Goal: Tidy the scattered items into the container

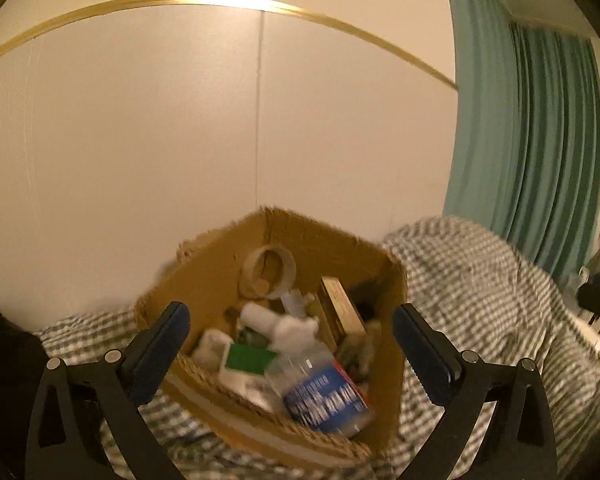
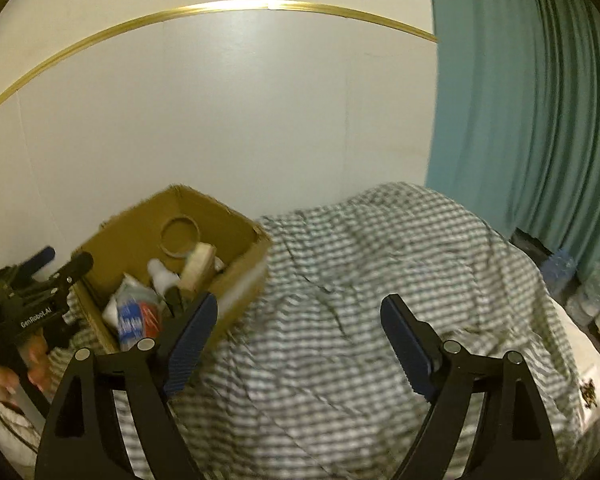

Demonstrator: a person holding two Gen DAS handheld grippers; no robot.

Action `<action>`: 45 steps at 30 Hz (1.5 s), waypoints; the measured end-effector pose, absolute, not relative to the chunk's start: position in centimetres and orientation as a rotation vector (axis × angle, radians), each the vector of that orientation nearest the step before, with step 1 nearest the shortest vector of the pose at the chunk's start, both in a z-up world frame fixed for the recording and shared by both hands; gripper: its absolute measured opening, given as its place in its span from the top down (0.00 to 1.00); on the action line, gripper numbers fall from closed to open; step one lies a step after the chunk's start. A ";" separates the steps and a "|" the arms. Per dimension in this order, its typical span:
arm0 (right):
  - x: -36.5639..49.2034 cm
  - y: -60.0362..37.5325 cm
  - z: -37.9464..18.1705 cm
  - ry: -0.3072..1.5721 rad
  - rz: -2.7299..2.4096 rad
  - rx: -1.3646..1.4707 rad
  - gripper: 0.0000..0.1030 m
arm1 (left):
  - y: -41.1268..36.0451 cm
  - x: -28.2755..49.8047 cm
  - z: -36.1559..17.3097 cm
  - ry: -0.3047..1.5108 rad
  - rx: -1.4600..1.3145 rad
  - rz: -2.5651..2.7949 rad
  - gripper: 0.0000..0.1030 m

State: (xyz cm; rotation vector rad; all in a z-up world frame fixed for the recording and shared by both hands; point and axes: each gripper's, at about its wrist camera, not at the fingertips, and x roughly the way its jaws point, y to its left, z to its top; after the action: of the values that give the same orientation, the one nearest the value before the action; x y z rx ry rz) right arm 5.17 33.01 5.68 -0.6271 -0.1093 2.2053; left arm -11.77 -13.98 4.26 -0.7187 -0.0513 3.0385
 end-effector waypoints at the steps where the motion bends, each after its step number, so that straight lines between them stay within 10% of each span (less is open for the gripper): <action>1: 5.9 32.7 5.4 -0.107 2.206 -0.613 0.18 | -13.5 -11.6 3.8 -0.056 -0.737 3.034 0.00; 19: 7.4 35.9 -1.4 0.017 2.120 -0.591 0.00 | -11.0 -10.1 -0.6 -0.090 -0.767 3.090 0.00; 45: 7.3 35.5 -2.3 -0.034 2.102 -0.602 0.00 | -10.5 -9.5 -0.5 -0.078 -0.748 3.101 0.00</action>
State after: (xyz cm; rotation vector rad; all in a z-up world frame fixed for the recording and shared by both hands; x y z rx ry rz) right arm 7.31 35.49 -2.28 -0.6023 -0.0337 2.1019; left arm -9.47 -10.54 -0.52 -0.7481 -0.0782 3.1007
